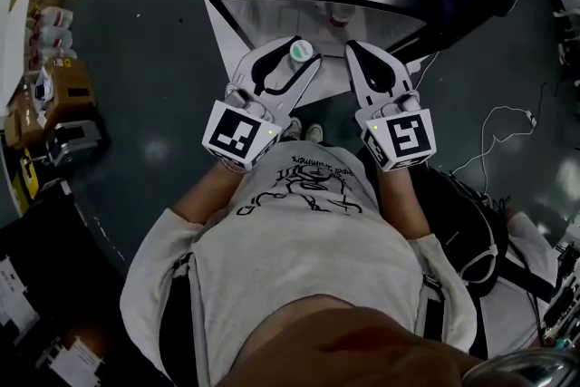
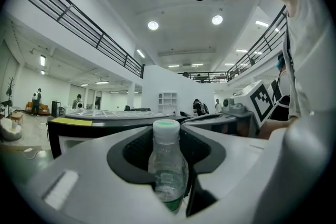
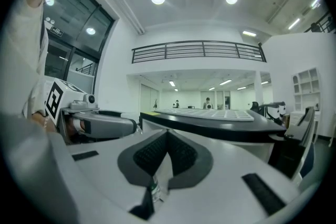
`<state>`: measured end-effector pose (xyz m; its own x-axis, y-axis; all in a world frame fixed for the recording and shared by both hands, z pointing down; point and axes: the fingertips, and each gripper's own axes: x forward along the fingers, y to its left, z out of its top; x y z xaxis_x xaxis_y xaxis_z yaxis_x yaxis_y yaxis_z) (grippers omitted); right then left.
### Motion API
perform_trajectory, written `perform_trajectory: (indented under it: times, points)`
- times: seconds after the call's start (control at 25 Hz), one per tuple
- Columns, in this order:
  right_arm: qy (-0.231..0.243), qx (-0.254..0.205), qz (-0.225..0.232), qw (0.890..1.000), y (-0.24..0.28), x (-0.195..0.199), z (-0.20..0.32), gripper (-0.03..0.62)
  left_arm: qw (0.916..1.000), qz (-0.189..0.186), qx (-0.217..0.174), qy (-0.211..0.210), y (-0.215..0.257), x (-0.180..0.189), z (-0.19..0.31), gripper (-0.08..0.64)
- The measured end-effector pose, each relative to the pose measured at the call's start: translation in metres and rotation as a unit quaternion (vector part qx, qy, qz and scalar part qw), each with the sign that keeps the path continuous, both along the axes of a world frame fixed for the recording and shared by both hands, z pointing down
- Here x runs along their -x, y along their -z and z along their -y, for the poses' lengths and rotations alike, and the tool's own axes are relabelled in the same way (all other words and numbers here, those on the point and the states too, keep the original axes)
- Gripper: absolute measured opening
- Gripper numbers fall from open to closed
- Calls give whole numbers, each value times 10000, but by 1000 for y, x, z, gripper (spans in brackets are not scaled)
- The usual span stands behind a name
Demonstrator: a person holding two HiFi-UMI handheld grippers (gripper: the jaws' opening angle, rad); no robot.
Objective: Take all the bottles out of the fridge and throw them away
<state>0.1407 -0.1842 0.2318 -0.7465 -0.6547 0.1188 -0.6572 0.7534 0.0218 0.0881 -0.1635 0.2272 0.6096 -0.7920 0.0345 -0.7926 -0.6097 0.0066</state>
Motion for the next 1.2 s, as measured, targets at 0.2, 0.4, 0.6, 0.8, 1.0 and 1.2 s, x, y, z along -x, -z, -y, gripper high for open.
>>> perform_trajectory:
  times: [0.2, 0.4, 0.6, 0.8, 1.0, 1.2]
  points:
    - [115, 4, 18, 9999, 4, -1, -6, 8, 9999, 16, -23, 109, 5, -2, -4, 158]
    - [260, 9, 31, 9997, 6, -2, -9, 8, 9996, 19, -33, 295, 5, -3, -7, 158]
    - [432, -54, 25, 9990, -1, -5, -9, 8, 9991, 12, 20, 430, -7, -7, -8, 158]
    - [559, 42, 102, 9984, -14, -6, -9, 8, 9981, -21, 86, 603, -20, -9, -11, 158]
    - [674, 73, 118, 9976, -17, 0, -15, 8, 9972, -9, 104, 737, -23, -3, -18, 158]
    - [799, 40, 129, 9967, -17, 10, -20, 8, 9968, 24, 68, 796, -20, 3, -23, 158]
